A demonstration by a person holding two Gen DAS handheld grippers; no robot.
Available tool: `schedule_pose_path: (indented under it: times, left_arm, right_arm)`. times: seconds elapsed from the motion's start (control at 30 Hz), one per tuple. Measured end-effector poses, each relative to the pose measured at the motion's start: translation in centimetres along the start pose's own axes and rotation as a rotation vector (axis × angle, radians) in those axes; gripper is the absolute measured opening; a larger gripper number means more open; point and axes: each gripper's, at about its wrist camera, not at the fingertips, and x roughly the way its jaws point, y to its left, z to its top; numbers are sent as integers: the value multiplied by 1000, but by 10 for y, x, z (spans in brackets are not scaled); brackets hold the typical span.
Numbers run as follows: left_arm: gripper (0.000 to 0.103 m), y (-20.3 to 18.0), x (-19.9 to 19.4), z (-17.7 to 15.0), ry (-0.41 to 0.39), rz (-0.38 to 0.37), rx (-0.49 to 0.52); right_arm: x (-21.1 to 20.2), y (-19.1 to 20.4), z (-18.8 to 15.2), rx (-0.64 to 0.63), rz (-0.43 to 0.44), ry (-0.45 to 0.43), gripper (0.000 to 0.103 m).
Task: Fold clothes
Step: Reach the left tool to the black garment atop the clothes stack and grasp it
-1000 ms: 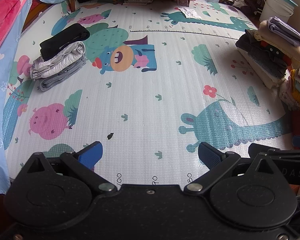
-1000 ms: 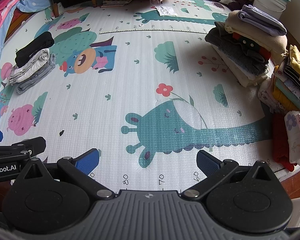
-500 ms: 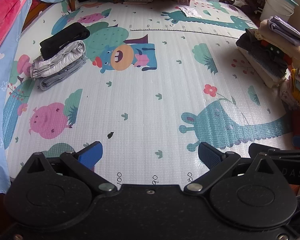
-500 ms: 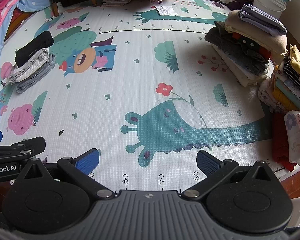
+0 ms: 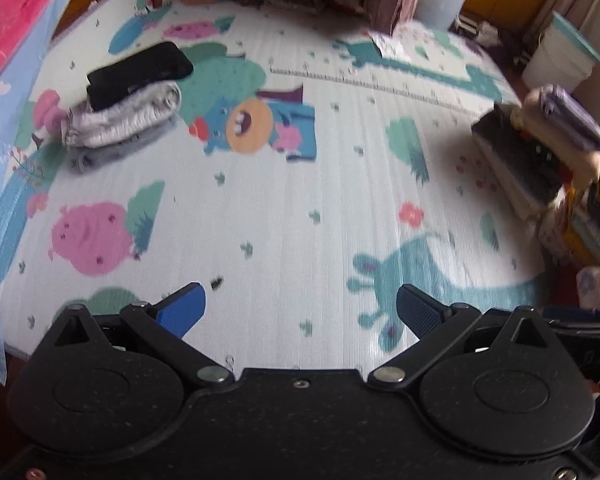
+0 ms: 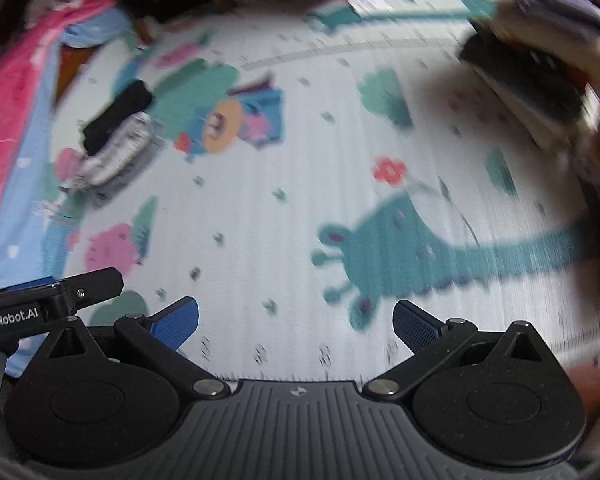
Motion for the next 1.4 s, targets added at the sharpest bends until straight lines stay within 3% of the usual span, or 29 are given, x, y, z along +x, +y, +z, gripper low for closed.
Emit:
schedule_pose_path:
  times: [0.1,0.23,0.37,0.47,0.57,0.67,0.73,0.93,1.03,1.1,1.2,1.4]
  left_arm:
    - [103,14,1,15,6,6,-23]
    - [103,38,10,35,37,60,-20]
    - [103,79,33,63,99,87,-73]
    - [103,116,52,87,114,111,-140]
    - [102,145,65,116,74,156,-138]
    - [102,173,83,140,43,148,-171]
    - [101,193,95,155,24,122,-231]
    - [100,250,122,201,-69,157,-380]
    - [95,275,136,221,-144,136,-420]
    - [80,288,152,226,-163,115,-448]
    - [65,301,181,230,-145,86,-474]
    - [59,326,216,248,-161,72,-492]
  right_arm:
    - [-5,10,20,-59,-1,-18,103]
    - [7,17,44,-114,5,45,103]
    - [28,22,55,-228,-27,43,103]
    - [42,21,62,-226,-8,47,103]
    - [59,23,70,-253,16,101,103]
    - [73,28,80,-282,21,132,103]
    - [76,30,87,-285,25,124,103]
    - [80,26,106,-307,49,112,103]
    - [86,15,114,-318,17,100,103]
    - [92,3,118,-309,1,96,103]
    - [104,-19,124,-286,-48,89,103]
    - [121,-65,127,-226,-143,93,103]
